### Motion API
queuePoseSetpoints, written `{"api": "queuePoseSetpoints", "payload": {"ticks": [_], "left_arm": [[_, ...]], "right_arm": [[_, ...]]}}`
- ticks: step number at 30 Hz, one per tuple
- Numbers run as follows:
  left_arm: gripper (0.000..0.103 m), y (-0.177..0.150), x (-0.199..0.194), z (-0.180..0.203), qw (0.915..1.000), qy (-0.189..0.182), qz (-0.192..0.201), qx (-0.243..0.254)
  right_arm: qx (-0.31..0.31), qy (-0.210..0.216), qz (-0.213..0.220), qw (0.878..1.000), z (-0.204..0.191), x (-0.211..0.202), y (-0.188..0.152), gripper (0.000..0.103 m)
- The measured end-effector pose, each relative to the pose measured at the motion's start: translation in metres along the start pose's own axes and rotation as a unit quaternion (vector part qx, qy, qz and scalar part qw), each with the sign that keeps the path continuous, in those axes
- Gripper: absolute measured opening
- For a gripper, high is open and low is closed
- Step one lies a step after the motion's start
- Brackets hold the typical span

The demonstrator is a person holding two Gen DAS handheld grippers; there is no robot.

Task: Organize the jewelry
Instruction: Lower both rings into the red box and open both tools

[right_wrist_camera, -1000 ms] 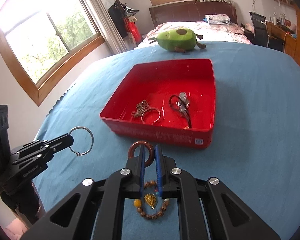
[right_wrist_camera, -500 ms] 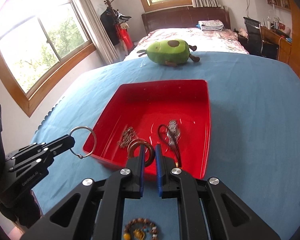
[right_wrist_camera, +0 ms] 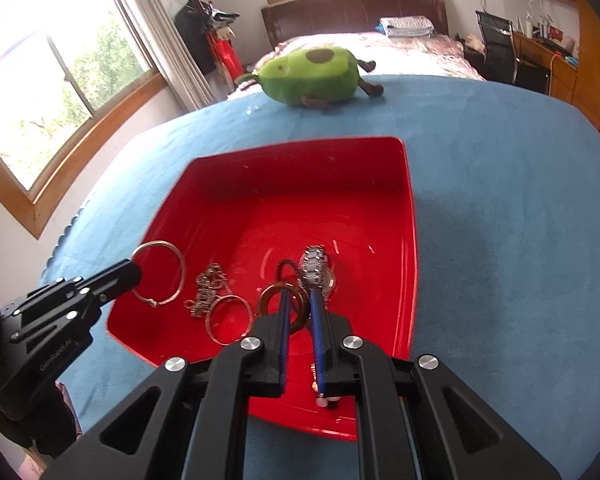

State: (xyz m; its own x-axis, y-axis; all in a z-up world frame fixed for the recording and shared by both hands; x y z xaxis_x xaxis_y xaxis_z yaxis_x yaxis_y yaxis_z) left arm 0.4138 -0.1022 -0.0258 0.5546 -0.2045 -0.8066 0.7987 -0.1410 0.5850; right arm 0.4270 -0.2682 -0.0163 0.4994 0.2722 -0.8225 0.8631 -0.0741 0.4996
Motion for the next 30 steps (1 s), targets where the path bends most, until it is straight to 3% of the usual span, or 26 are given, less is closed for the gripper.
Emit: {"api": "queuePoseSetpoints", "payload": {"ticks": [18,23,25,27,30], "left_arm": [[0.002,-0.01,0.037,-0.01,0.9992,0.018,-0.036,-0.003],[0.005,-0.007,0.036,-0.01,0.9993,0.028,-0.027,0.001],[0.012,-0.007,0.032,-0.008,0.9995,0.023,-0.021,0.002],[0.025,-0.006,0.027,-0.007,0.9997,0.022,-0.012,0.004],[0.031,-0.006,0.02,-0.005,0.9995,0.029,0.001,0.012]], "right_arm": [[0.001,-0.011,-0.019,1.0,0.002,0.018,-0.008,0.01],[-0.003,-0.011,-0.014,1.0,0.001,0.015,-0.008,0.016],[-0.002,-0.01,-0.009,1.0,0.001,0.012,-0.008,0.02],[-0.004,-0.011,-0.005,1.0,0.0,0.01,-0.007,0.024],[-0.005,-0.011,-0.001,1.0,-0.001,0.007,-0.007,0.025]]}}
Point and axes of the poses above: each gripper's, at about its wrist camera, not at the fingertips, and x roughly the way its jaws point, z to its right, y to its top, the point moved 8 cm from there along x, roughly the way its jaws point, and after that the axes turned 3 degrees about -z, right-handed, at the moved point
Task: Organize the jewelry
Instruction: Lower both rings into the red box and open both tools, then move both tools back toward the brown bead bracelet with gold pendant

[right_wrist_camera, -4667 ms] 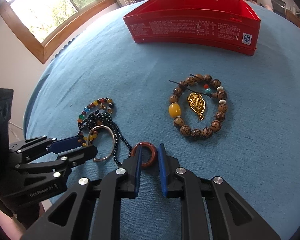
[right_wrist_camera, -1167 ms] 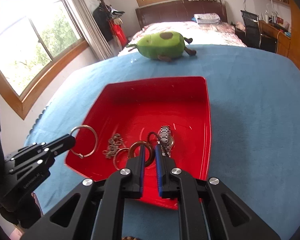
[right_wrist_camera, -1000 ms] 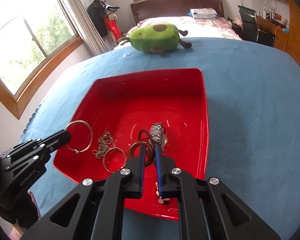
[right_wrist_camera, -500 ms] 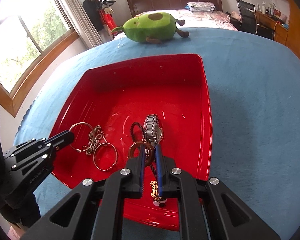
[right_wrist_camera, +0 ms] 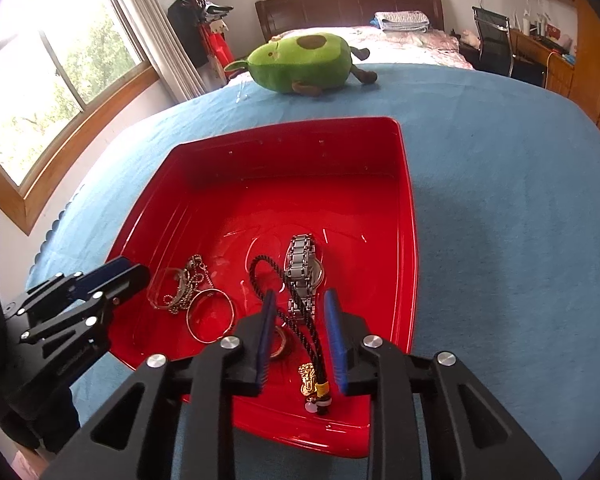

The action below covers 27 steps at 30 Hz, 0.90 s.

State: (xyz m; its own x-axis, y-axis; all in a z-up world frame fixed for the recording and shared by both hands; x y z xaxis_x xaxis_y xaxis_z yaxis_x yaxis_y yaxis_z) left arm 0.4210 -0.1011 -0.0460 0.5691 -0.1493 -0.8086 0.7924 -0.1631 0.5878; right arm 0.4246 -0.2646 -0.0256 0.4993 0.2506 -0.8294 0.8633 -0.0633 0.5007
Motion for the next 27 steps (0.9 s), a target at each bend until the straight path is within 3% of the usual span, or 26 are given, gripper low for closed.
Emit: {"api": "queuePoseSetpoints", "payload": {"ticks": [11,16,24,27], "left_arm": [[0.036,-0.003,-0.024,0.009,0.9996,-0.003,0.026,0.009],[0.045,-0.003,-0.033,0.009,0.9994,-0.002,0.034,0.007],[0.073,-0.007,-0.056,0.001,0.9984,-0.002,0.056,-0.011],[0.078,-0.013,-0.071,-0.002,0.9975,0.003,0.069,-0.017]], "right_arm": [[-0.007,0.004,0.014,1.0,-0.007,-0.013,0.0,0.025],[-0.004,0.003,0.014,1.0,-0.006,-0.015,-0.002,0.026],[0.009,0.011,0.026,1.0,-0.004,-0.034,-0.007,0.034],[0.009,0.009,0.036,0.999,-0.005,-0.046,-0.01,0.038]]}}
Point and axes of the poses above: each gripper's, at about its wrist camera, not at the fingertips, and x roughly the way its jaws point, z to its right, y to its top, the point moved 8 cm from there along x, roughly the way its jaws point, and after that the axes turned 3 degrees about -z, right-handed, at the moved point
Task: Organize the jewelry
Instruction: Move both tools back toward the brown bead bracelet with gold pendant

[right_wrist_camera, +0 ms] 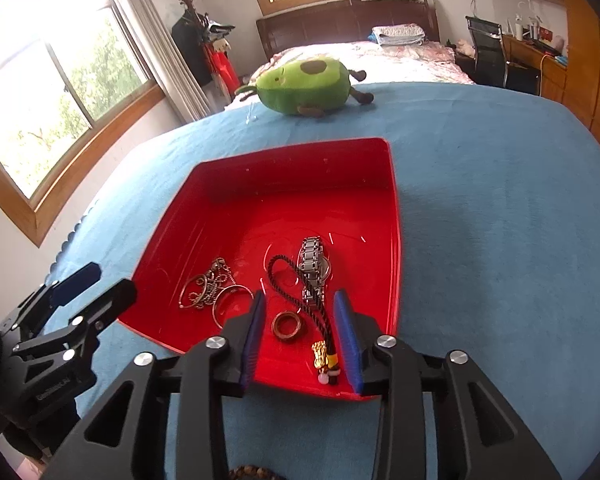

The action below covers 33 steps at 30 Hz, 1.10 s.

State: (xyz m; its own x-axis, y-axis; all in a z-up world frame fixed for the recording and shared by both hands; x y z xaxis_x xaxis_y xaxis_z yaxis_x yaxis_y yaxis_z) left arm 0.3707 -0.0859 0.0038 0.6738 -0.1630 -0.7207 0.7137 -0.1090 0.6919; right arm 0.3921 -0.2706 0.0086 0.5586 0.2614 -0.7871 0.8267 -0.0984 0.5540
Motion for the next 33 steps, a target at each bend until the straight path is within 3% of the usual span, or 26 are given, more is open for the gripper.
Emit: {"api": "queuePoseSetpoints", "payload": {"ticks": [5,11,13,16,28,33], "left_arm": [[0.086,-0.013,-0.033,-0.002,0.9999,-0.004,0.013,0.0],[0.092,-0.042,-0.073,0.0,0.9996,-0.008,0.027,0.007],[0.093,-0.054,-0.084,0.001,0.9995,-0.014,0.025,0.01],[0.095,-0.073,-0.095,-0.002,0.9995,-0.02,0.023,0.004],[0.096,-0.162,-0.101,-0.065,0.9957,0.024,-0.045,-0.076],[0.096,-0.186,-0.103,-0.085,0.9913,0.035,-0.064,-0.109]], "right_arm": [[-0.011,0.004,0.005,1.0,-0.009,-0.02,-0.017,0.041],[-0.022,0.004,-0.005,1.0,-0.018,-0.038,-0.049,0.06],[-0.022,0.007,-0.009,1.0,-0.021,-0.043,-0.063,0.075],[-0.026,0.014,-0.015,0.999,-0.025,-0.051,-0.086,0.081],[-0.025,0.011,-0.072,0.997,-0.023,-0.053,-0.158,0.081],[-0.002,0.046,-0.103,0.994,-0.025,-0.038,-0.172,0.081]]}}
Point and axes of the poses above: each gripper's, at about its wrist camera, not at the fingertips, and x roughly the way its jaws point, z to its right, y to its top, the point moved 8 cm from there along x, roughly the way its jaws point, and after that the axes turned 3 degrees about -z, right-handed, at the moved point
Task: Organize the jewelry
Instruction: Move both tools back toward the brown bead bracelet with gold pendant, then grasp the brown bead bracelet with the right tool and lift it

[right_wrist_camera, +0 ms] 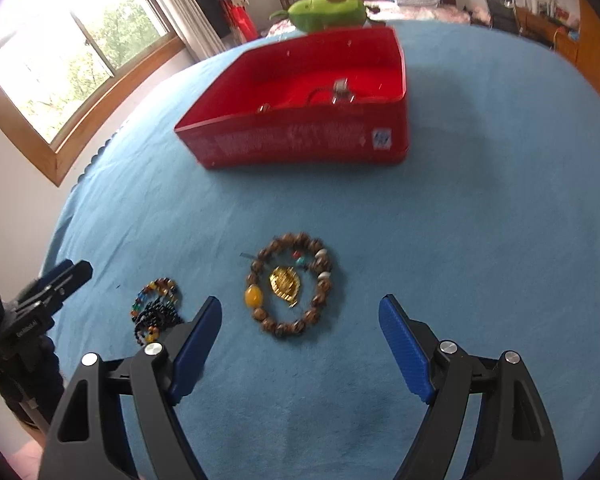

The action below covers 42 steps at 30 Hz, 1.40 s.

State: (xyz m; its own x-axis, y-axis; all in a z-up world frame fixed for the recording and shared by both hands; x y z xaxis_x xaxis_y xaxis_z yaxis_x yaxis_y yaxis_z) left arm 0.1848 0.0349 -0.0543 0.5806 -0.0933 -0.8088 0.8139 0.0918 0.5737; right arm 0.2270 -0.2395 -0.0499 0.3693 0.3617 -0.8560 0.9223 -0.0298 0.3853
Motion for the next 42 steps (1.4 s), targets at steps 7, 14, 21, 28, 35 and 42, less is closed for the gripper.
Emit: {"api": "queuePoseSetpoints", "payload": {"ticks": [7,14,21,28,35,42], "left_arm": [[0.096,-0.019,-0.004,-0.011,0.9999,0.003,-0.006,-0.011],[0.096,-0.024,-0.006,-0.015,0.9998,0.016,-0.005,-0.004],[0.096,-0.025,-0.003,-0.007,0.9999,0.012,-0.009,0.005],[0.096,-0.024,-0.007,-0.002,0.9999,0.01,-0.004,0.012],[0.096,-0.022,-0.011,0.007,0.9998,0.005,-0.004,0.019],[0.096,-0.018,-0.01,0.035,0.9987,-0.009,-0.007,0.05]], "right_arm": [[0.046,0.03,-0.032,0.998,0.009,0.024,-0.003,0.075],[0.037,-0.013,-0.032,0.999,0.014,0.031,0.002,0.05],[0.01,-0.061,-0.035,0.997,0.007,0.042,0.016,0.038],[-0.018,-0.058,-0.04,0.997,-0.003,0.048,0.016,0.011],[-0.005,0.009,-0.01,1.0,-0.007,0.011,0.011,0.011],[-0.006,0.008,0.027,1.0,0.0,-0.034,0.005,0.011]]}}
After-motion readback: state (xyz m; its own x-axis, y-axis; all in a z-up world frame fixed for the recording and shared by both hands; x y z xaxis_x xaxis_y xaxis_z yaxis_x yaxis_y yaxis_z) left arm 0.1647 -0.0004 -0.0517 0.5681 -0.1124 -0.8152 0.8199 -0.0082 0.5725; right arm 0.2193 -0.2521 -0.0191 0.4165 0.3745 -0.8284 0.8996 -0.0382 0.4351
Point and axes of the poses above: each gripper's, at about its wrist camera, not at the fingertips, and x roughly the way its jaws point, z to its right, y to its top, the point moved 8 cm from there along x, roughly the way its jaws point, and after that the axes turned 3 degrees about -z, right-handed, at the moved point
